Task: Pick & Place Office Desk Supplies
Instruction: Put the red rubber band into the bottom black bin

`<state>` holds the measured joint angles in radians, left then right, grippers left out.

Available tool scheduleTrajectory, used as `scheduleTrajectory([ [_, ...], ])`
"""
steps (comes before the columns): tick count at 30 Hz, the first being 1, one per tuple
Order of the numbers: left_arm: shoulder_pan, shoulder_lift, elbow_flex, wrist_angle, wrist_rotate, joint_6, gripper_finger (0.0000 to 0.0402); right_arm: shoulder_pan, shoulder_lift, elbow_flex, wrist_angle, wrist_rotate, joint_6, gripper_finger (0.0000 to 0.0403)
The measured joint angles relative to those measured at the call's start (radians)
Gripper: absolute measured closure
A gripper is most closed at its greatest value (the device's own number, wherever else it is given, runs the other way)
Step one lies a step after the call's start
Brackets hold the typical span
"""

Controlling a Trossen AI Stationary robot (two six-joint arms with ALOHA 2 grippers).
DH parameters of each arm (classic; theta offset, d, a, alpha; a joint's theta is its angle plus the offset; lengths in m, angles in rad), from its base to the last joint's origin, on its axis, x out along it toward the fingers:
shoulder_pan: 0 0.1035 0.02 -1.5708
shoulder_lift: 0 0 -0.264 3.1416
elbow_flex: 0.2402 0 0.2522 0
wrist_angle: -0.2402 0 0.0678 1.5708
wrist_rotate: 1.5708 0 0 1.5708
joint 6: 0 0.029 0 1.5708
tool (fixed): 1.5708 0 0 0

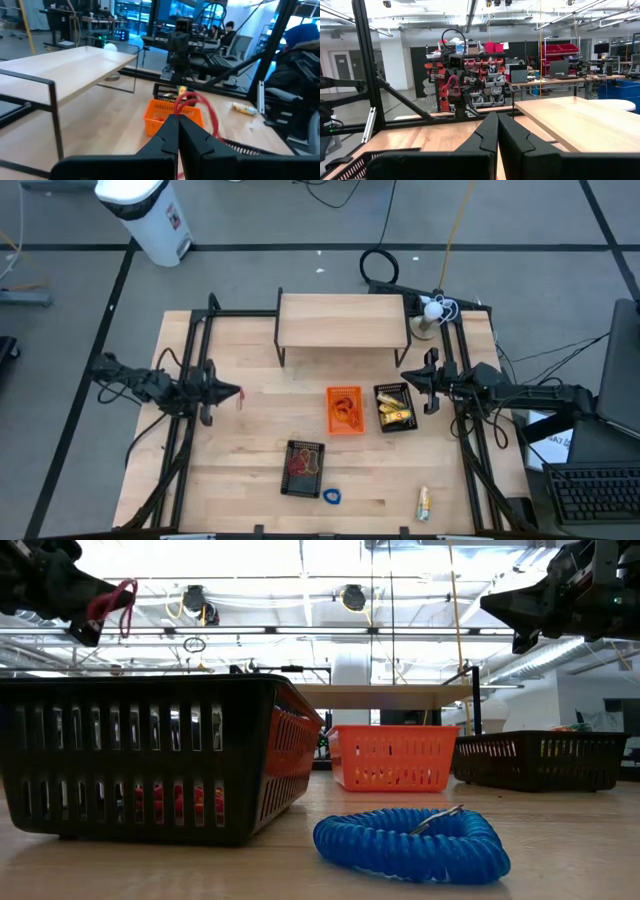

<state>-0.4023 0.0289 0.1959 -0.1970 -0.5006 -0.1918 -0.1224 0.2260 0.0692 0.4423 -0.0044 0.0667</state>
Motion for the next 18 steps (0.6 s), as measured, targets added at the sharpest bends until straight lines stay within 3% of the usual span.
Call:
scheduleTrajectory([
  [13,0.0,-0.023,0.0,-0.015,0.003,0.001,0.0401,0.0,0.0,0.0,-0.007,0.0,0.0,0.0403],
  [18,-0.003,0.003,0.0,0.135,0.15,-0.018,0.0401,0.0,0.0,0.0,-0.007,0.001,-0.001,0.0403],
])
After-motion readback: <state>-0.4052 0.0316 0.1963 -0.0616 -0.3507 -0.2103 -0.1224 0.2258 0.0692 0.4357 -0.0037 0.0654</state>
